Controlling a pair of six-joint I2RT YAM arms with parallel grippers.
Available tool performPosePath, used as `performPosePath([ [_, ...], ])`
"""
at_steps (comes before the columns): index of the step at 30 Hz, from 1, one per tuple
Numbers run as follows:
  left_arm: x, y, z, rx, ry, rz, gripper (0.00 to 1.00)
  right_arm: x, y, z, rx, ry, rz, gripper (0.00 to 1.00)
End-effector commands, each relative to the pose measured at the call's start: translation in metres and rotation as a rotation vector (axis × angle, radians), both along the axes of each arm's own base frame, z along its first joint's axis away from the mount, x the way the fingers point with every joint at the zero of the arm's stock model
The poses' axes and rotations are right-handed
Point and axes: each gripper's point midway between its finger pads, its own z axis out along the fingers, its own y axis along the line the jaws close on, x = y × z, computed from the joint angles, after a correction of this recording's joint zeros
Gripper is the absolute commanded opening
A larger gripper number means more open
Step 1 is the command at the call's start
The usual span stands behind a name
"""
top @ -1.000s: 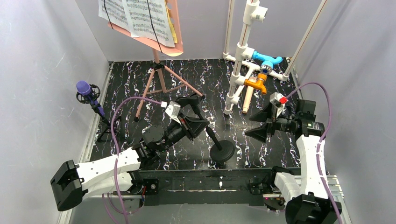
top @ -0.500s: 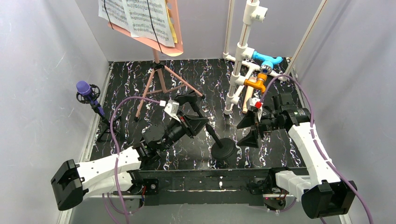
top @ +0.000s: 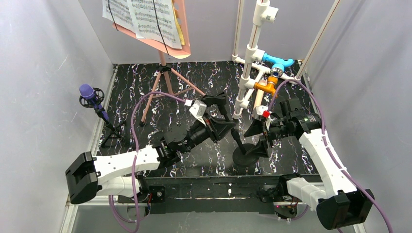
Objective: Pack up the instrument practice props
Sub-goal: Pick up the microphone stand at the center of the board.
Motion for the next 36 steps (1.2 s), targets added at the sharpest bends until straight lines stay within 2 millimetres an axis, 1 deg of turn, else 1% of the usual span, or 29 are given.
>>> performPosePath([
  [1, -0.012, -0.002, 0.08, -0.197, -0.126, -0.012, 0.0, 0.0, 0.005, 0.014, 0.047, -0.021, 0.002, 0.97],
  [5, -0.016, -0.006, 0.086, -0.208, -0.141, -0.007, 0.0, 0.0, 0.007, 0.018, 0.071, -0.008, 0.003, 0.94],
  [9, -0.015, -0.008, 0.089, -0.23, -0.154, 0.016, 0.0, -0.001, 0.01, 0.022, 0.091, 0.018, 0.004, 0.88],
  [13, -0.014, -0.007, 0.095, -0.25, -0.176, 0.046, 0.0, -0.002, 0.012, 0.022, 0.11, 0.054, 0.004, 0.8],
  [19, -0.013, -0.008, 0.103, -0.279, -0.192, 0.06, 0.0, -0.006, 0.013, 0.017, 0.13, 0.101, 0.011, 0.7],
  [21, -0.014, -0.008, 0.105, -0.287, -0.195, 0.061, 0.0, -0.007, 0.014, 0.015, 0.131, 0.108, 0.013, 0.65],
  [24, -0.014, -0.007, 0.106, -0.297, -0.196, 0.063, 0.0, -0.008, 0.014, 0.015, 0.135, 0.115, 0.018, 0.54],
  [27, -0.014, -0.006, 0.107, -0.304, -0.193, 0.064, 0.0, -0.011, 0.015, 0.017, 0.151, 0.118, 0.03, 0.33],
  [30, -0.014, -0.005, 0.103, -0.302, -0.183, 0.064, 0.0, -0.012, 0.016, 0.019, 0.168, 0.117, 0.041, 0.1],
  [31, -0.014, -0.004, 0.102, -0.305, -0.176, 0.067, 0.0, -0.012, 0.016, 0.021, 0.173, 0.115, 0.043, 0.04],
  [32, -0.014, -0.002, 0.099, -0.305, -0.166, 0.071, 0.0, -0.013, 0.016, 0.022, 0.175, 0.116, 0.044, 0.01],
  [33, -0.013, 0.006, 0.09, -0.307, -0.135, 0.088, 0.14, -0.015, 0.016, 0.027, 0.19, 0.121, 0.05, 0.01],
  [36, -0.014, 0.015, 0.079, -0.308, -0.109, 0.095, 0.34, -0.016, 0.016, 0.031, 0.207, 0.126, 0.05, 0.01],
])
